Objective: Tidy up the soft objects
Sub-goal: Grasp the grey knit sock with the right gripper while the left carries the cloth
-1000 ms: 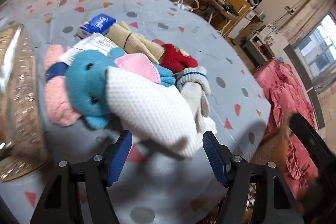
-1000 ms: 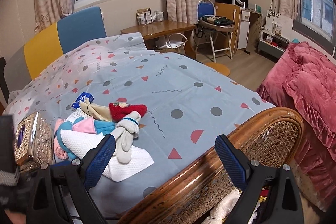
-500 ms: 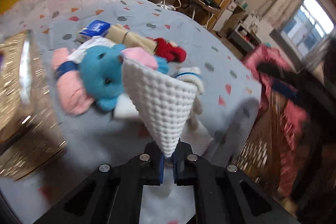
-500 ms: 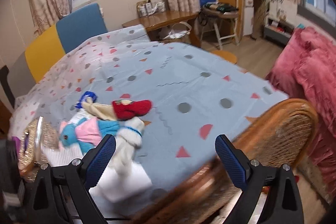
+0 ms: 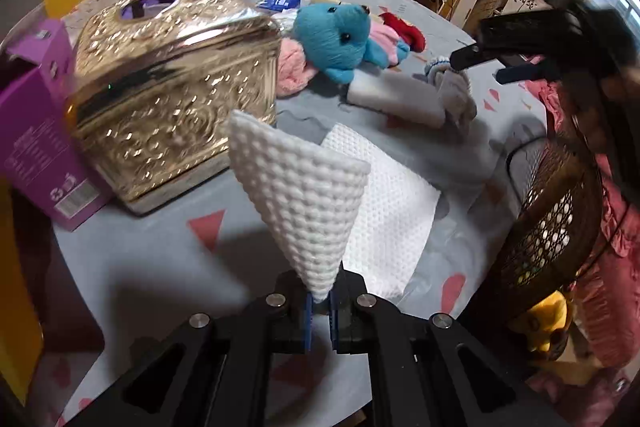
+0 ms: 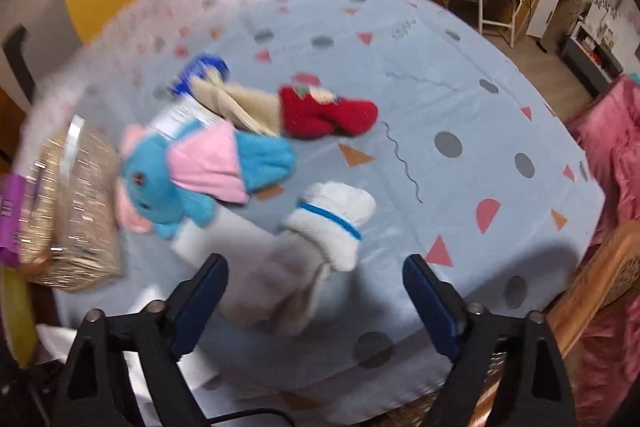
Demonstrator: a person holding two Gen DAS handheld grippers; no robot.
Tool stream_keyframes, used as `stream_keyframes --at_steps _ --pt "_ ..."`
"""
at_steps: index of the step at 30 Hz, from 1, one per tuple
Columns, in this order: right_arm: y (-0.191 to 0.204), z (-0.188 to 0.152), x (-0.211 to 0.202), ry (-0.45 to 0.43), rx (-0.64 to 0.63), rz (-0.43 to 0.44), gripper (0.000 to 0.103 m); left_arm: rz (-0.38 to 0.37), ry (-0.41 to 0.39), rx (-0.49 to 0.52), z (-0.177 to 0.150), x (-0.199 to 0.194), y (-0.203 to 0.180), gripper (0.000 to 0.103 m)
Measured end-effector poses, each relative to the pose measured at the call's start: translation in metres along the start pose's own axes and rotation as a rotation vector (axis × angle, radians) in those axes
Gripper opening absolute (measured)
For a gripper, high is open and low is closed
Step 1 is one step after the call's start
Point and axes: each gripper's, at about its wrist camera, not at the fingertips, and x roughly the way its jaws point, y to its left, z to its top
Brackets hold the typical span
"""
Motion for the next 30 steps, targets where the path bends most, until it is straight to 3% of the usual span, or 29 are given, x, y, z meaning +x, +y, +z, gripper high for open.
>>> stream_keyframes --at_steps 3,6,10,16,18,19,20,22,27,30 --pt "0.002 0.011 0.016 0.080 -0.007 -0.053 0.083 -0.018 -0.018 -0.014 0.000 -0.002 0.000 0.013" --pt "0.005 0.019 0.029 0.147 -0.034 -0.067 0.071 -0.052 -0.043 -0.044 0.007 -0.005 -0.001 0.060" --pt "0.010 0.026 0.043 0.202 -0.051 -0.078 0.056 -0.077 -0.062 -0.013 0.019 0.003 -0.015 0.063" --pt "0.011 0.027 0.057 0.229 -0.044 -0.073 0.054 -0.035 -0.013 0.047 0.026 0.028 -0.036 0.067" --pt "0.011 0.027 0.056 0.232 -0.045 -0.070 0.055 -0.022 -0.028 0.064 0.022 0.026 -0.039 0.066" --pt "0.009 0.031 0.060 0.236 -0.044 -0.069 0.055 -0.014 -0.029 0.069 0.021 0.027 -0.040 0.055" --pt "0.008 0.031 0.061 0.240 -0.041 -0.068 0.054 0.013 -0.038 0.081 0.021 0.027 -0.041 0.027" --pt "0.004 0.034 0.065 0.251 -0.034 -0.065 0.054 0.035 -0.046 0.090 0.022 0.027 -0.037 0.009" --pt "-0.009 0.037 0.062 0.232 0.016 -0.008 0.037 0.018 -0.067 0.008 0.018 0.018 -0.019 0.004" --pt "-0.022 0.038 0.054 0.201 0.053 0.050 0.035 -0.001 -0.110 -0.017 0.014 0.001 -0.014 0.004"
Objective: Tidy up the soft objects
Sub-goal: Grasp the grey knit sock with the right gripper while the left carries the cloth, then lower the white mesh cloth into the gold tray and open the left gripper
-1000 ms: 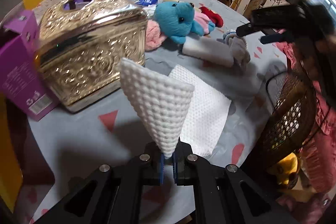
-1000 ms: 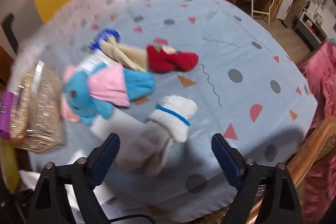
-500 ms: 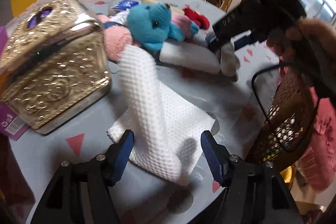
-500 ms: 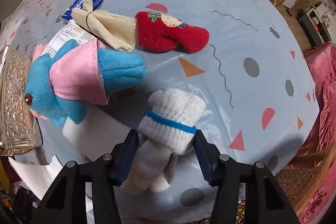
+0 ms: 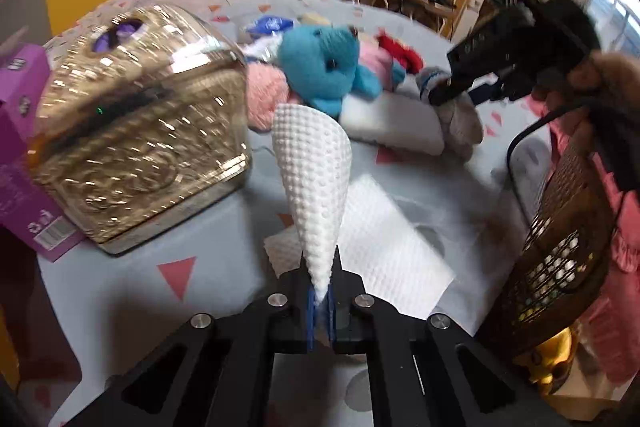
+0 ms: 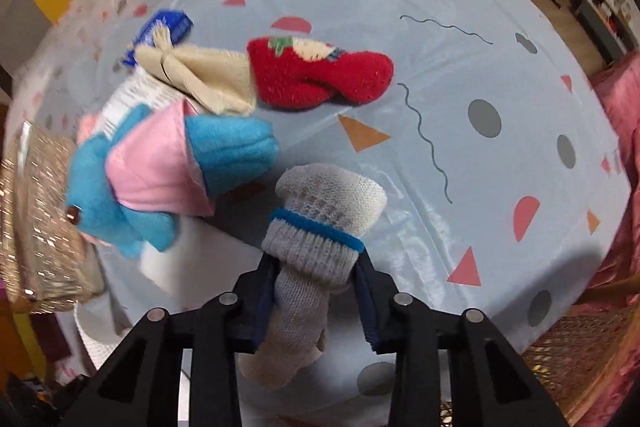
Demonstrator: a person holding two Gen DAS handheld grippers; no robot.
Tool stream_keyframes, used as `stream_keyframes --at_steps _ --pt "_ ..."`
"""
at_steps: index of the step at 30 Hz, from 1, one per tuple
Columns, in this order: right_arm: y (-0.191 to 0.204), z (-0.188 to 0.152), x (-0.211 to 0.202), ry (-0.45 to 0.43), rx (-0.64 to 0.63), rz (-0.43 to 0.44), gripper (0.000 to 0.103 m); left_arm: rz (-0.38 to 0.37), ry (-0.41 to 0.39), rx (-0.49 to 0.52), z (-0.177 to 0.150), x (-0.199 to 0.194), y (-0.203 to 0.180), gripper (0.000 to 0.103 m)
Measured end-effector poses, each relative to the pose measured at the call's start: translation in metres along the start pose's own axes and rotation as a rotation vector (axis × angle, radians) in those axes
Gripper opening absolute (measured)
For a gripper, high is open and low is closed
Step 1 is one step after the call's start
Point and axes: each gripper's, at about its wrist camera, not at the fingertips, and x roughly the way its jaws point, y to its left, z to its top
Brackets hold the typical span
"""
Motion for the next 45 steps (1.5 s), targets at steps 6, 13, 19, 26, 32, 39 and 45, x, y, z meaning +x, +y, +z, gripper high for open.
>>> stream_keyframes --at_steps 6,13,19,26,32,39,45 --pt "-0.001 -0.003 -0.014 -0.070 -0.012 0.022 0.034 -0.045 -0.093 -0.022 0.011 -0.035 0.002 0.004" --pt "-0.013 -0.004 -0.018 -0.107 0.019 0.056 0.035 -0.043 -0.153 -0.001 0.047 -0.054 0.005 0.004" --pt "-0.003 -0.004 -0.021 -0.140 0.015 0.078 0.035 -0.018 -0.236 -0.059 0.101 -0.070 0.029 0.004" --pt "-0.005 -0.007 -0.026 -0.171 0.016 0.101 0.035 0.055 -0.357 -0.233 0.146 -0.112 0.106 0.004" --pt "-0.003 -0.009 -0.033 -0.224 0.001 0.104 0.035 0.163 -0.415 -0.376 0.121 -0.150 0.181 0.004" --pt "-0.006 -0.013 -0.043 -0.296 0.017 0.149 0.035 0.302 -0.366 -0.546 0.045 -0.160 0.263 0.004" --pt "-0.012 -0.016 -0.049 -0.336 0.055 0.172 0.035 0.413 -0.223 -0.602 0.005 -0.117 0.295 0.004"
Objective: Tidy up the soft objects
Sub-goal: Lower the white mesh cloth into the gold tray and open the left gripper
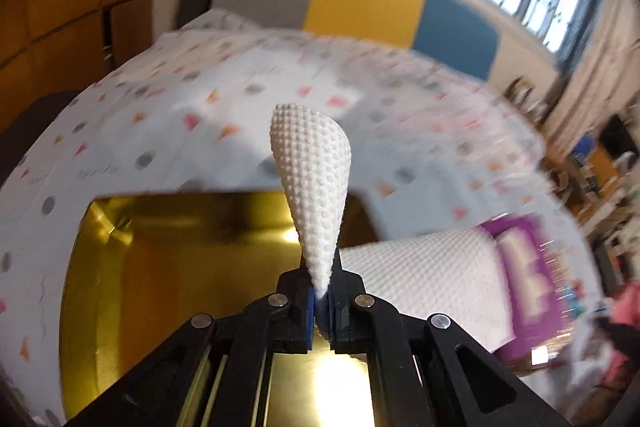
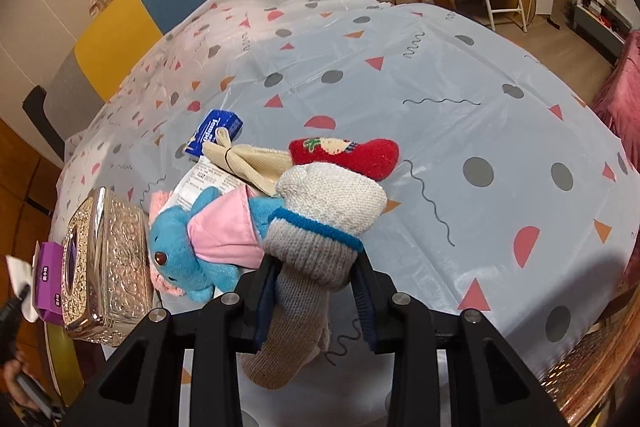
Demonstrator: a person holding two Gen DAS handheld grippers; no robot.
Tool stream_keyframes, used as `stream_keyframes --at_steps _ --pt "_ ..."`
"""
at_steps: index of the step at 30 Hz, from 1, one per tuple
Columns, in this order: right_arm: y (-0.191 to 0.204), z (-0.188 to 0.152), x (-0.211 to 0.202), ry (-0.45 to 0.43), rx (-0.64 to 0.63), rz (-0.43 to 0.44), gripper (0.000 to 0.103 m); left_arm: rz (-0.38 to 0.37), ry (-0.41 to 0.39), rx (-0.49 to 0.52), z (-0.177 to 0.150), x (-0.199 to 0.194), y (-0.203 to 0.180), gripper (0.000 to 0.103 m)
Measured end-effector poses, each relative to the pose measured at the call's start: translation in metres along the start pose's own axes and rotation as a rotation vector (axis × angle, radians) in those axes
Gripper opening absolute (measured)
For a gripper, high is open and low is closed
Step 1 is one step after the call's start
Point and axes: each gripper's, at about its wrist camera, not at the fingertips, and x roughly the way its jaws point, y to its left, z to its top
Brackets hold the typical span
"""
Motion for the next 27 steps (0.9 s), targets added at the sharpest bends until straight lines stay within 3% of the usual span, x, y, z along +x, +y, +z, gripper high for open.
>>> stream_keyframes --at_steps 6,7,9,10,11,13,19,27 --pt "0.010 -0.003 0.002 0.011 -0.045 -0.029 0.035 0.029 0.088 -0.002 -0.016 0.039 0.008 0.005" --pt "0.010 -0.002 0.003 0.013 -0.045 -0.031 0.035 0.032 0.099 0.000 -0.012 0.041 0.004 0.009" --pt "0.009 -0.003 0.002 0.011 -0.042 -0.034 0.035 0.024 0.110 0.012 -0.013 0.047 -0.001 0.029" --pt "0.008 -0.003 0.002 0.008 -0.040 -0.033 0.035 0.018 0.105 0.013 -0.011 0.046 -0.003 0.054" --pt "0.008 -0.003 0.001 0.006 -0.041 -0.033 0.035 0.010 0.092 0.004 -0.011 0.042 -0.005 0.071" --pt "0.010 -0.003 0.000 0.002 -0.048 -0.037 0.035 -0.012 0.065 -0.018 -0.006 0.032 -0.004 0.073" --pt "0.026 -0.006 -0.002 -0.011 -0.128 -0.063 0.034 0.019 0.010 -0.029 -0.009 -0.003 0.003 0.078" --pt "0.042 0.004 -0.003 -0.023 -0.153 -0.047 0.034 0.042 -0.001 0.001 -0.060 -0.045 0.001 0.082"
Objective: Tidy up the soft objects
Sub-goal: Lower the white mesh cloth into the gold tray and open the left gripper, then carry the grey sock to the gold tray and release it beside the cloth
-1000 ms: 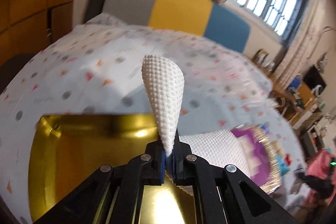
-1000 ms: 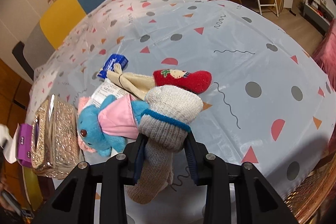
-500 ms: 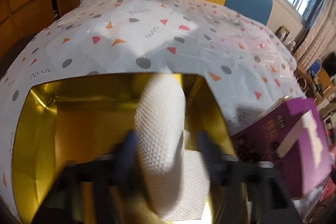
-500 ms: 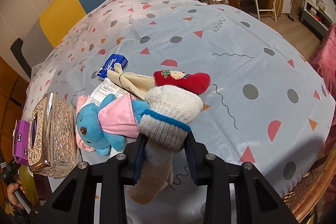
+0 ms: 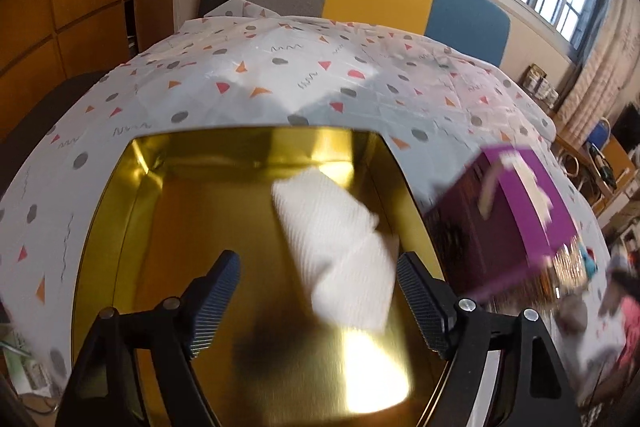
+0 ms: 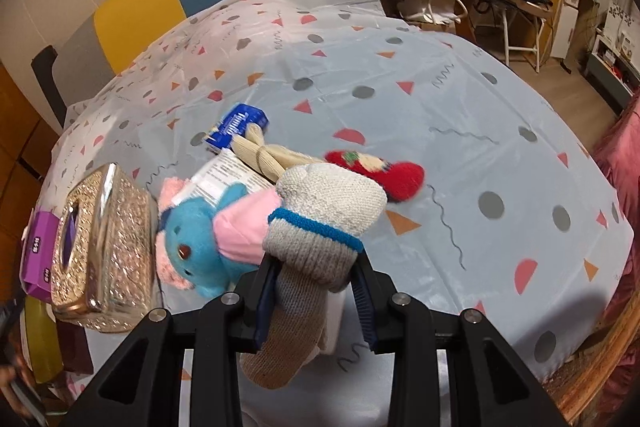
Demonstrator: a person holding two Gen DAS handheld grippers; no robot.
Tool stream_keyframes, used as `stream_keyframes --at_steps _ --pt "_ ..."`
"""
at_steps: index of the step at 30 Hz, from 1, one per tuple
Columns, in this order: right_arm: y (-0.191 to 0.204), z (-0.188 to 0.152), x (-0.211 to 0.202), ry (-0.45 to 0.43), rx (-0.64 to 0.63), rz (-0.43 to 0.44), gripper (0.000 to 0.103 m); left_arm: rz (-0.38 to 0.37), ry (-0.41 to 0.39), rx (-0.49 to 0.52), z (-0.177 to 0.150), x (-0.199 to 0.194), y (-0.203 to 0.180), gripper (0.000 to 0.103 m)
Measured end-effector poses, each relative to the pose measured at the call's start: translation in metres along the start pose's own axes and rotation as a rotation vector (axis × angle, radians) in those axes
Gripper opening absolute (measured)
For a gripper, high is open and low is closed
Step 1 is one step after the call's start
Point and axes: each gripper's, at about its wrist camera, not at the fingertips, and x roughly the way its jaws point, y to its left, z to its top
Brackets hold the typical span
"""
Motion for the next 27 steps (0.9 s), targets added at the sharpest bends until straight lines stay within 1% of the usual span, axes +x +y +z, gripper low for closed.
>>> stream_keyframes --at_steps 4,8,11,13,16,18,22,23,26,27 --pt "0.025 0.016 -0.007 -0.028 -0.048 0.024 0.035 -0.002 0.004 0.010 -0.026 -0.013 -0.002 0.088" --pt "0.058 0.033 -0.019 -0.070 -0.114 0.067 0.035 -0.013 0.017 0.007 -0.041 -0.022 -0.003 0.094" --pt "0.085 0.044 -0.025 -0.094 -0.162 0.097 0.035 -0.009 0.008 0.017 -0.045 -0.028 -0.005 0.095" --pt "0.103 0.049 -0.028 -0.104 -0.186 0.121 0.034 0.000 -0.002 0.028 -0.048 -0.032 -0.006 0.097" --pt "0.142 0.055 -0.037 -0.130 -0.256 0.180 0.035 0.016 -0.016 0.031 -0.050 -0.038 -0.005 0.098" --pt "0.163 0.055 -0.043 -0.141 -0.293 0.215 0.035 0.033 -0.035 0.026 -0.050 -0.044 -0.002 0.099" --pt "0.222 0.048 -0.059 -0.154 -0.385 0.328 0.035 0.065 -0.059 0.007 -0.049 -0.055 0.006 0.101" --pt "0.240 0.043 -0.063 -0.152 -0.414 0.364 0.035 0.072 -0.060 0.001 -0.050 -0.057 0.009 0.101" --pt "0.279 0.026 -0.070 -0.142 -0.487 0.433 0.035 0.087 -0.056 -0.021 -0.051 -0.058 0.017 0.101" --pt "0.298 0.017 -0.072 -0.129 -0.525 0.465 0.035 0.089 -0.054 -0.026 -0.052 -0.058 0.018 0.101"
